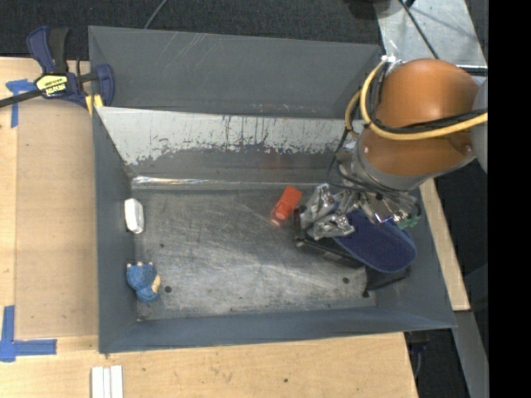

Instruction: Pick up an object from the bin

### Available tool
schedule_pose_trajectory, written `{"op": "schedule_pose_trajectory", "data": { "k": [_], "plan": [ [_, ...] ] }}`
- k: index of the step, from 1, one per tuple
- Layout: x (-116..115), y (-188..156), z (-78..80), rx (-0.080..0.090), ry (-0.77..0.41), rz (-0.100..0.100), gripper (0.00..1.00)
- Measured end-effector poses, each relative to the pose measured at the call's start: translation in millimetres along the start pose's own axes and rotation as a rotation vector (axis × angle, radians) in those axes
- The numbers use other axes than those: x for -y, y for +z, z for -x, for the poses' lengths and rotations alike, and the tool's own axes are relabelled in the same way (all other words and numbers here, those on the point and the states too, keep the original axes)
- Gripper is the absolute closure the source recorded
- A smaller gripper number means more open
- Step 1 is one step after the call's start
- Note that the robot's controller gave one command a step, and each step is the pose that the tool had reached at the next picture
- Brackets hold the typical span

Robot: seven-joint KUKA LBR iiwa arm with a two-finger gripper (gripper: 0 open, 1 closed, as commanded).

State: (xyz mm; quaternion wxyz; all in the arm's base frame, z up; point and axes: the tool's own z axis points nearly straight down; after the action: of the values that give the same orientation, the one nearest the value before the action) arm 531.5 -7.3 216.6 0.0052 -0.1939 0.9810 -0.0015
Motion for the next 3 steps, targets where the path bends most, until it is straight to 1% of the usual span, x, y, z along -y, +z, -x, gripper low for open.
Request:
{"op": "schedule_pose_trajectory", "data": {
  "k": [1, 2, 3],
  "plan": [
    [4, 13, 3.2, -0.009, 0.015, 0.005, 1.0],
    [14, 40, 5.0, -0.01, 0.064, 0.005, 1.0],
    [20, 58, -4.0, -0.009, 0.13, 0.004, 1.0]
  ]
}}
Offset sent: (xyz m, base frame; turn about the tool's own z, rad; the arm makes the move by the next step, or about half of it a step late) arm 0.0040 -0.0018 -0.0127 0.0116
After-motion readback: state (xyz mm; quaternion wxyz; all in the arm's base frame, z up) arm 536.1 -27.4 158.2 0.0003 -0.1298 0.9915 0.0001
